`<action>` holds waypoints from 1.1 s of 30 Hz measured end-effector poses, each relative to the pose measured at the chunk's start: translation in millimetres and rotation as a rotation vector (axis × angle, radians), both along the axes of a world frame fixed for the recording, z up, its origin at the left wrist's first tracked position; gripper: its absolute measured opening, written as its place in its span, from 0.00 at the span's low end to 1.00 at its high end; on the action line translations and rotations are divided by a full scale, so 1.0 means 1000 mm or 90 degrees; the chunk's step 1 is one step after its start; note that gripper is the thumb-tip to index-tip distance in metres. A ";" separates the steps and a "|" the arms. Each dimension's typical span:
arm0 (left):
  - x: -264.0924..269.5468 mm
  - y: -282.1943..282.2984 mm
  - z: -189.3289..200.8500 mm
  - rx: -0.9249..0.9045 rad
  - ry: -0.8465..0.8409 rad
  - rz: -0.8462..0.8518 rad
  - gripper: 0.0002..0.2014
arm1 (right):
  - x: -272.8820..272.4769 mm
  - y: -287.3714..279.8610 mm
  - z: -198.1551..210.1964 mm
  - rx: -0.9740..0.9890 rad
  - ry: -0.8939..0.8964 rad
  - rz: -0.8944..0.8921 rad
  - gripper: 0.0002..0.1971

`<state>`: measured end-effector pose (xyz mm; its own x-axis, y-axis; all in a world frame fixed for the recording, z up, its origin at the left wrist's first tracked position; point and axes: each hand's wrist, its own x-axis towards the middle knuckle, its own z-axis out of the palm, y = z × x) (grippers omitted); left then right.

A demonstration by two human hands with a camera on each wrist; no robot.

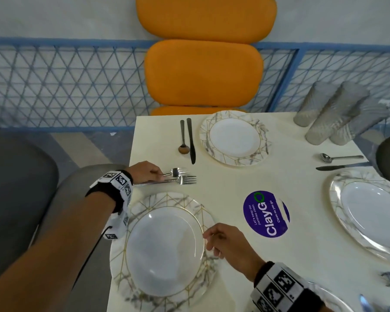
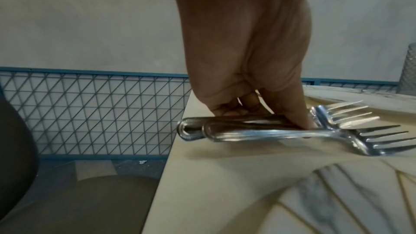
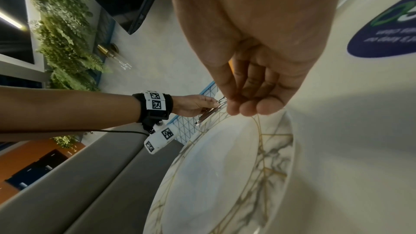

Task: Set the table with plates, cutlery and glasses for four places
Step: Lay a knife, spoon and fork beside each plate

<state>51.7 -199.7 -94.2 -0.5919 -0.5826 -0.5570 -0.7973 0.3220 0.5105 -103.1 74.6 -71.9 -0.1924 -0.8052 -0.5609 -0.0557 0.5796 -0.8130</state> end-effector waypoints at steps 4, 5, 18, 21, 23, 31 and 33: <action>0.003 0.005 -0.010 -0.028 0.027 0.029 0.11 | 0.001 0.001 -0.004 -0.003 0.002 0.010 0.11; 0.002 0.006 -0.013 -0.037 0.035 0.036 0.10 | 0.001 0.002 -0.005 -0.002 0.000 0.008 0.11; -0.004 0.024 0.010 -0.163 0.192 0.164 0.11 | -0.003 0.006 -0.003 -0.014 0.077 0.050 0.14; -0.023 0.057 0.033 -0.176 0.251 0.174 0.11 | -0.002 -0.001 0.002 -0.037 0.073 0.063 0.12; -0.044 0.085 0.046 -0.132 0.312 0.211 0.10 | -0.003 -0.005 0.008 -0.069 0.074 0.065 0.06; -0.135 0.153 0.060 0.070 0.465 0.417 0.11 | -0.070 0.011 0.006 -0.128 0.138 -0.091 0.13; -0.156 0.169 0.055 0.126 0.502 0.480 0.09 | -0.098 0.018 0.008 -0.131 0.100 -0.169 0.08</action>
<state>-104.2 -30.3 -39.4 -0.3523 -0.8852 -0.3039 -0.1835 -0.2531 0.9499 -201.0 92.3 -63.7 -0.4802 -0.8088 -0.3395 -0.0593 0.4162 -0.9074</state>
